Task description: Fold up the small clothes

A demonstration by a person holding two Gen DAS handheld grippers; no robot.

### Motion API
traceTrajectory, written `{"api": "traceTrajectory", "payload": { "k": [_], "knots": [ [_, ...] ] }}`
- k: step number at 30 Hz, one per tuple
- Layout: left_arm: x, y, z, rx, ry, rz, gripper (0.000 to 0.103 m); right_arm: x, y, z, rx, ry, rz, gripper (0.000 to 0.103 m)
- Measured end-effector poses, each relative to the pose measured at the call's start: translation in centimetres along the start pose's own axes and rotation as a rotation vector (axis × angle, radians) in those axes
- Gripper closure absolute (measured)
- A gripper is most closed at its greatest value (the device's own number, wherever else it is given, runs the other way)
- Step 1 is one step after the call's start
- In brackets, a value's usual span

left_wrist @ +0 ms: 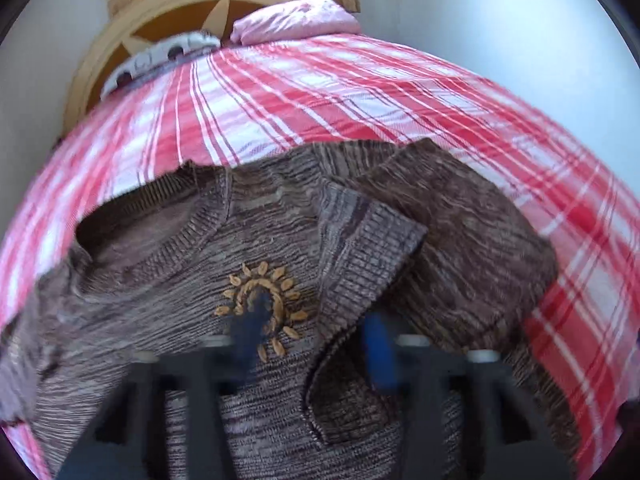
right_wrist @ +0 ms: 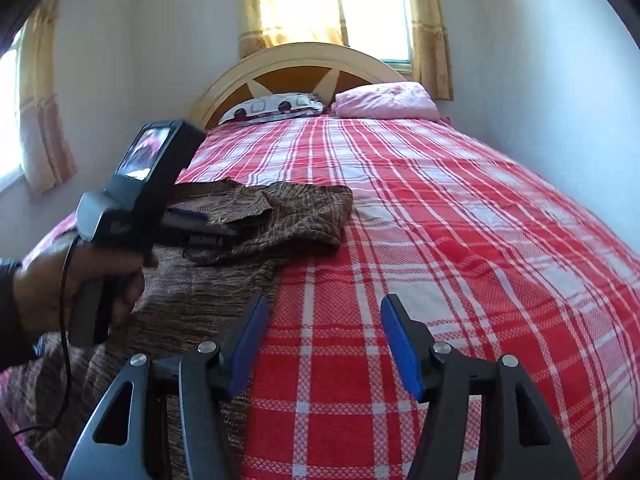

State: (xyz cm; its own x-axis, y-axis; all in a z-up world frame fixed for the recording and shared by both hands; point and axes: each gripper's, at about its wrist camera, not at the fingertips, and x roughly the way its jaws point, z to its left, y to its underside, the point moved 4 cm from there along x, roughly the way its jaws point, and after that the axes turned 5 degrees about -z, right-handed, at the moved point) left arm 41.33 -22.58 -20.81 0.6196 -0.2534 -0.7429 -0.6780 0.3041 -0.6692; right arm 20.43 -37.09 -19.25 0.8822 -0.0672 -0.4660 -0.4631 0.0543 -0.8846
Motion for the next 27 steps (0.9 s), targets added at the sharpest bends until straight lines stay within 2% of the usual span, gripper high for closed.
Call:
{"api": "traceTrajectory", "payload": {
  "k": [1, 3, 7, 10, 15, 21, 27],
  "knots": [
    [-0.1, 0.1, 0.6, -0.039, 0.051, 0.011, 0.093, 0.0, 0.0, 0.2, -0.008, 0.000, 0.000, 0.043],
    [-0.2, 0.0, 1.4, -0.080, 0.086, 0.014, 0.097, 0.1, 0.1, 0.3, -0.015, 0.001, 0.000, 0.043],
    [-2.1, -0.3, 3.8, -0.216, 0.185, -0.005, 0.097, 0.1, 0.1, 0.2, -0.010, 0.007, -0.005, 0.043],
    [-3.0, -0.8, 5.2, -0.278, 0.220, -0.019, 0.097, 0.2, 0.2, 0.3, -0.019, 0.015, -0.002, 0.043],
    [-3.1, -1.0, 8.0, -0.440, 0.319, 0.003, 0.097, 0.4, 0.3, 0.7, -0.046, 0.022, 0.002, 0.043],
    [-2.3, -0.5, 11.3, -0.515, 0.298, 0.013, 0.097, 0.4, 0.4, 1.0, -0.061, 0.026, 0.007, 0.043],
    [-0.7, 1.4, 12.6, -0.549, 0.274, 0.056, 0.096, 0.9, 0.6, 1.2, -0.069, 0.035, 0.026, 0.043]
  ]
}}
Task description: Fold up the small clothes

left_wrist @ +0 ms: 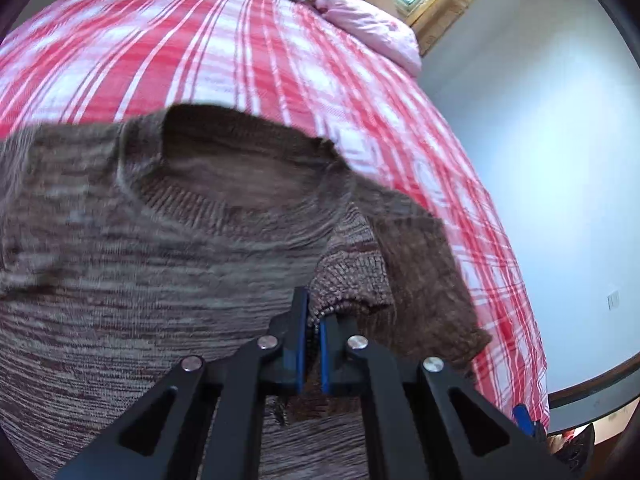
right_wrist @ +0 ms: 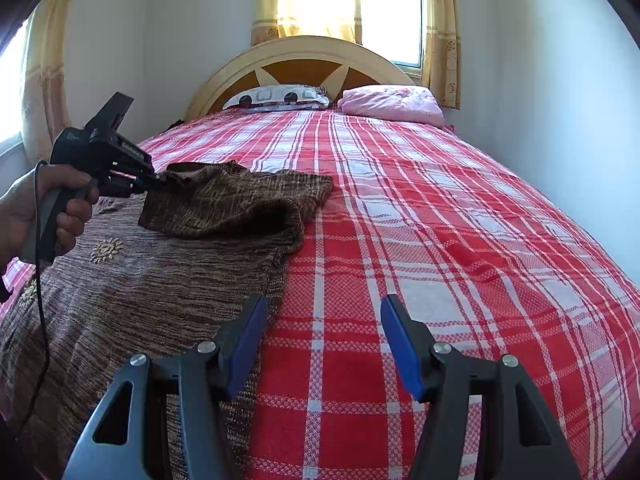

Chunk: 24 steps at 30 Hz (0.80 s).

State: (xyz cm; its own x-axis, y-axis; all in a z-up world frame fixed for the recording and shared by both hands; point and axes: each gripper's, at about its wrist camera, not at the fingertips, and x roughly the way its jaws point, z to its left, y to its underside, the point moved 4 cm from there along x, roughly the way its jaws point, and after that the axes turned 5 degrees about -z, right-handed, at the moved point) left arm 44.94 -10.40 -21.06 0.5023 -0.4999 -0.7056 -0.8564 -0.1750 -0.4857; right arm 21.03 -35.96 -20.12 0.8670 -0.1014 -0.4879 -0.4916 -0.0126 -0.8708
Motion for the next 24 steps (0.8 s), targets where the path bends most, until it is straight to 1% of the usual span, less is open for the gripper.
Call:
{"api": "traceTrajectory", "payload": {
  "k": [2, 3, 4, 5, 6, 8, 9, 10, 12, 13, 15, 17, 18, 19, 20, 23, 24],
  "knots": [
    [0.6, 0.4, 0.9, -0.009, -0.050, -0.007, 0.096, 0.0, 0.1, 0.1, -0.001, 0.002, 0.004, 0.043],
    [0.9, 0.5, 1.3, -0.004, -0.075, -0.007, 0.092, 0.0, 0.1, 0.1, -0.001, 0.003, 0.005, 0.043],
    [1.0, 0.5, 1.5, -0.004, -0.084, -0.014, 0.090, 0.0, 0.1, 0.1, -0.001, 0.003, 0.004, 0.043],
    [0.9, 0.3, 1.8, -0.010, -0.075, -0.026, 0.090, 0.0, 0.1, 0.1, 0.000, 0.004, 0.003, 0.043],
    [0.7, 0.1, 2.0, -0.012, -0.088, -0.038, 0.090, 0.0, 0.1, 0.1, 0.000, 0.005, 0.003, 0.043],
    [-0.1, -0.3, 2.6, -0.019, -0.158, -0.080, 0.086, 0.0, 0.1, 0.1, 0.000, 0.006, 0.004, 0.043],
    [-0.6, -0.5, 2.8, -0.025, -0.191, -0.105, 0.073, 0.0, 0.1, 0.1, 0.000, 0.007, 0.006, 0.043],
    [-1.2, -0.7, 3.1, -0.036, -0.219, -0.137, 0.050, 0.1, 0.1, 0.1, -0.001, 0.007, 0.007, 0.043],
    [-2.4, -0.8, 3.5, -0.058, -0.261, -0.199, 0.026, 0.0, 0.1, 0.2, -0.005, 0.009, 0.007, 0.043],
    [-2.9, -0.8, 3.6, -0.056, -0.270, -0.223, 0.025, 0.0, 0.1, 0.2, -0.008, 0.009, 0.007, 0.043],
    [-2.8, -0.7, 3.3, -0.031, -0.273, -0.227, 0.025, -0.1, 0.1, 0.4, -0.015, 0.010, 0.003, 0.043],
    [-2.5, -0.2, 2.2, 0.020, -0.278, -0.228, 0.025, -0.2, 0.2, 0.6, -0.022, 0.011, 0.002, 0.043],
    [-2.1, 0.2, 1.4, 0.062, -0.293, -0.224, 0.025, -0.1, 0.2, 0.6, -0.025, 0.011, 0.004, 0.043],
    [-1.9, 0.7, 0.9, 0.104, -0.310, -0.211, 0.021, -0.1, 0.2, 0.6, -0.026, 0.013, 0.006, 0.043],
    [-1.1, 1.2, 0.3, 0.160, -0.341, -0.185, 0.020, 0.0, 0.2, 0.7, -0.027, 0.013, 0.009, 0.043],
    [1.1, 2.8, -0.4, 0.293, -0.466, -0.098, 0.019, -0.1, 0.2, 0.7, -0.027, 0.011, 0.007, 0.043],
    [1.2, 3.4, -0.4, 0.323, -0.468, -0.094, 0.013, -0.2, 0.2, 0.7, -0.028, 0.011, 0.007, 0.043]
  ]
}}
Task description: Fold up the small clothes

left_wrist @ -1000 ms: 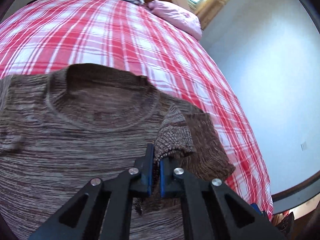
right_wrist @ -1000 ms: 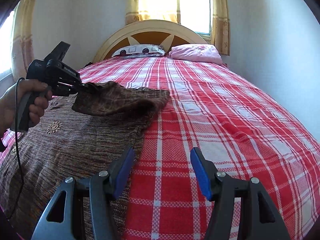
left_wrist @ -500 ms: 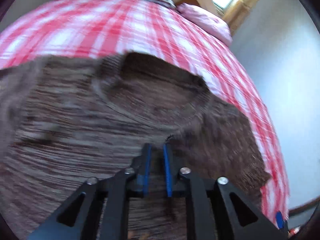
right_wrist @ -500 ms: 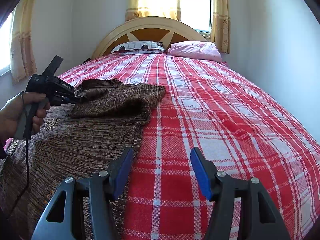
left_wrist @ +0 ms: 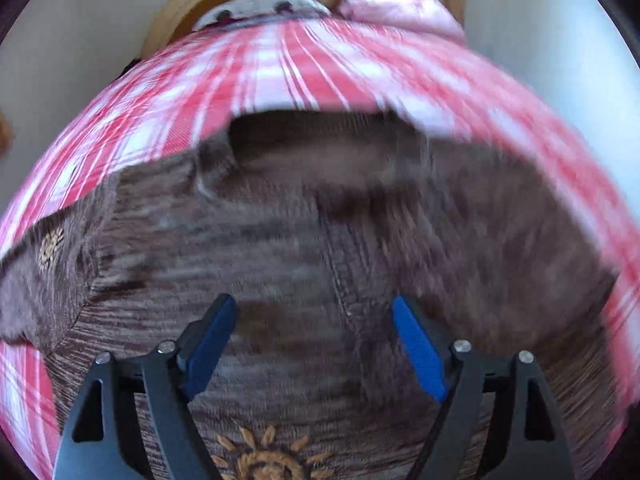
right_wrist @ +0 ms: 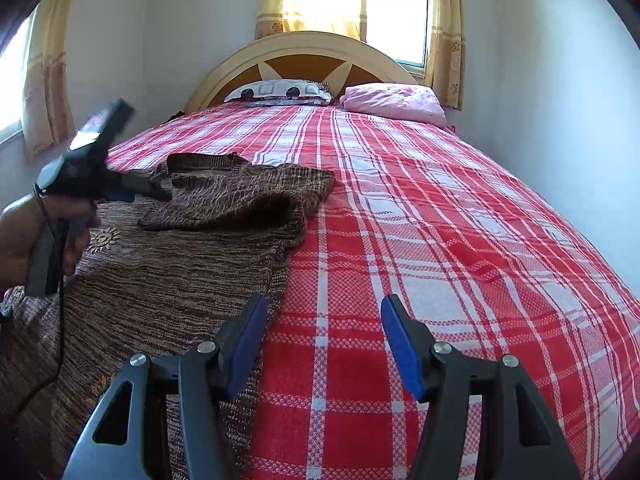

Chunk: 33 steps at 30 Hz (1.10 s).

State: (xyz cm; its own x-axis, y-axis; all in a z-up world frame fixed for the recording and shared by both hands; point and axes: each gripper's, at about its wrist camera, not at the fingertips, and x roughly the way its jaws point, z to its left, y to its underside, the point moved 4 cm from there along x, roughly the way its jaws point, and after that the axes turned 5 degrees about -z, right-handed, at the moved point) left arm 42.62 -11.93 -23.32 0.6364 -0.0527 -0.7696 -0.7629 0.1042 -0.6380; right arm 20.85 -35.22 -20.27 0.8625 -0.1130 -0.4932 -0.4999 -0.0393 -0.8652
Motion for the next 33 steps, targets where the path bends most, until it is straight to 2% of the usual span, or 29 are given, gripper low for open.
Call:
{"api": "traceTrajectory", "payload": {
  "k": [2, 4, 6, 10, 12, 14, 16, 18, 23, 26, 29, 31, 32, 33],
  "knots": [
    [-0.9, 0.8, 0.1, 0.045, -0.019, -0.023, 0.011, 0.0, 0.0, 0.0, -0.001, -0.001, 0.001, 0.043],
    [-1.4, 1.0, 0.3, 0.050, -0.008, -0.029, 0.011, -0.6, -0.4, -0.4, 0.029, -0.007, -0.013, 0.043],
    [-1.6, 1.3, 0.8, 0.036, 0.006, -0.036, 0.009, -1.2, -1.9, -0.8, 0.084, -0.056, -0.033, 0.043],
    [-1.4, 1.5, 1.5, -0.011, 0.024, -0.027, 0.003, -0.7, -8.1, 0.9, 0.073, -0.153, -0.116, 0.043],
    [-1.4, 1.7, 1.9, -0.037, 0.035, -0.029, 0.001, 1.2, -10.6, 2.0, 0.088, -0.225, -0.117, 0.043],
    [-1.6, 2.1, 1.5, -0.055, 0.047, -0.033, 0.000, 4.5, -12.3, 3.4, 0.064, -0.276, -0.080, 0.043],
    [-1.7, 2.2, 1.6, -0.066, 0.063, -0.040, 0.000, 7.6, -12.4, 4.1, 0.058, -0.288, -0.010, 0.043],
    [-1.6, 2.2, 1.4, -0.073, 0.070, -0.048, 0.000, 11.0, -11.2, 4.5, 0.068, -0.322, 0.115, 0.043],
    [-1.6, 2.3, 1.4, -0.081, 0.089, -0.051, 0.000, 14.1, -5.7, 3.5, 0.067, -0.306, 0.317, 0.043],
    [-1.4, 2.3, 1.3, -0.074, 0.083, -0.048, 0.000, 13.1, -5.0, 3.6, 0.014, -0.294, 0.278, 0.043],
    [-1.3, 2.3, 1.2, -0.060, 0.078, -0.041, 0.000, 11.9, -6.2, 4.5, -0.016, -0.267, 0.248, 0.043],
    [-1.5, 2.5, 1.2, -0.062, 0.086, -0.041, 0.000, 11.1, -7.3, 5.0, -0.023, -0.291, 0.201, 0.043],
    [-1.7, 2.6, 1.3, -0.064, 0.092, -0.043, 0.000, 11.1, -7.4, 5.5, -0.034, -0.289, 0.196, 0.043],
    [-1.8, 2.7, 1.4, -0.066, 0.097, -0.045, 0.000, 11.8, -7.1, 5.7, -0.045, -0.263, 0.230, 0.043]
  ]
}}
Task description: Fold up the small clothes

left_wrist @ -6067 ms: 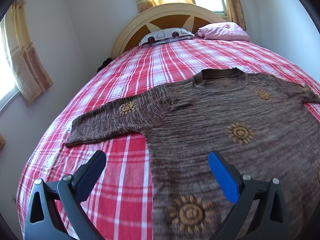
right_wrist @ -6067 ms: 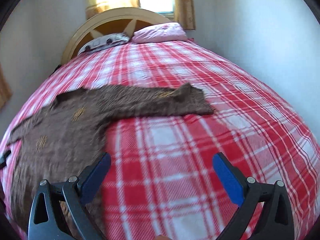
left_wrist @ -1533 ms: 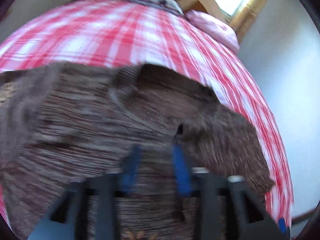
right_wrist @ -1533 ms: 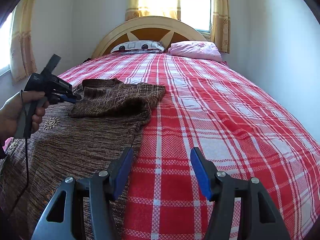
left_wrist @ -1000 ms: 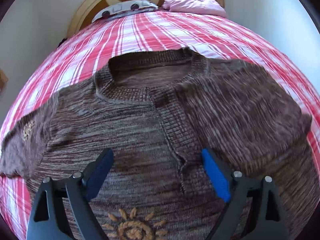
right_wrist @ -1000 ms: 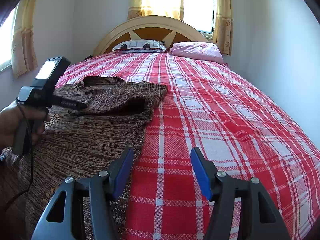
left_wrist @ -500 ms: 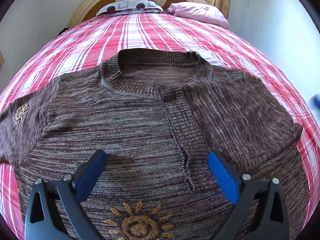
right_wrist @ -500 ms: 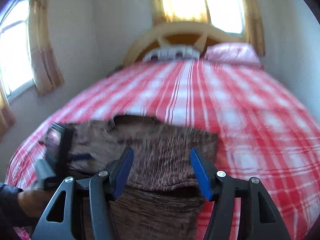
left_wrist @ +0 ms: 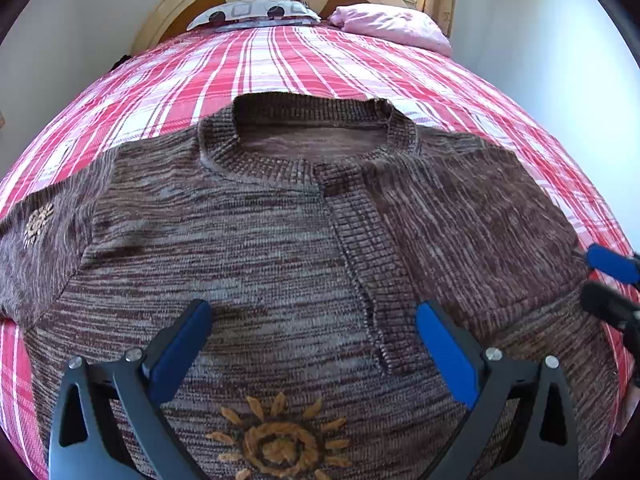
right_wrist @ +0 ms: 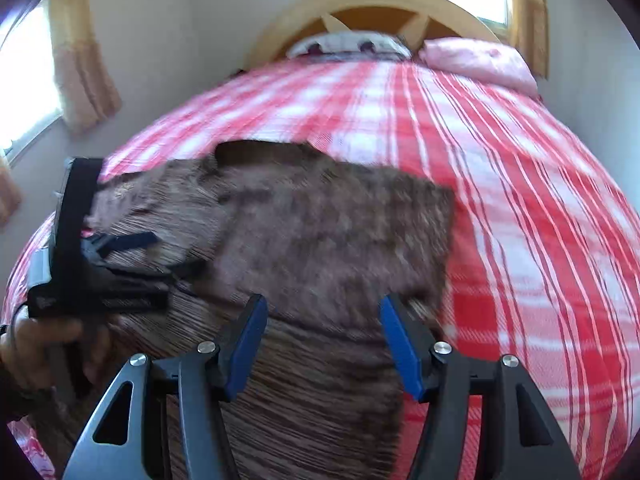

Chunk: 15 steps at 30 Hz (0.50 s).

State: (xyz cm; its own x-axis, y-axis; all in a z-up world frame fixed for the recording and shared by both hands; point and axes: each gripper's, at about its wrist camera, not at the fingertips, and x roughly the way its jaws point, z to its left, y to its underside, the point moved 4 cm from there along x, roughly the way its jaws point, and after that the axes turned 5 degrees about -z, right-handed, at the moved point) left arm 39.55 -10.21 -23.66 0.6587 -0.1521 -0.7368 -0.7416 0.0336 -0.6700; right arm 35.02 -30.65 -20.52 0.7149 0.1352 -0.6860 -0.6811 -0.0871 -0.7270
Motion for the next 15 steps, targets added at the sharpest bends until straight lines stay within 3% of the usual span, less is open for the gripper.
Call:
{"api": "traceTrajectory", "payload": {
  "k": [2, 8, 12, 15],
  "knots": [
    [-0.3, 0.2, 0.1, -0.007, 0.013, -0.007, 0.000, 2.4, 1.2, -0.5, 0.026, 0.041, 0.117, 0.042],
    [-1.5, 0.6, 0.7, -0.028, 0.064, -0.006, 0.000, 0.1, 2.1, 0.3, 0.027, 0.073, 0.085, 0.042],
    [-4.4, 1.4, 3.3, -0.111, 0.104, -0.029, 0.000, -2.9, 3.5, 1.1, 0.014, 0.068, 0.039, 0.042],
    [-6.2, 2.0, 6.4, -0.144, 0.070, -0.064, 0.000, -4.4, 4.8, 1.8, 0.015, 0.071, 0.016, 0.042]
  ]
}}
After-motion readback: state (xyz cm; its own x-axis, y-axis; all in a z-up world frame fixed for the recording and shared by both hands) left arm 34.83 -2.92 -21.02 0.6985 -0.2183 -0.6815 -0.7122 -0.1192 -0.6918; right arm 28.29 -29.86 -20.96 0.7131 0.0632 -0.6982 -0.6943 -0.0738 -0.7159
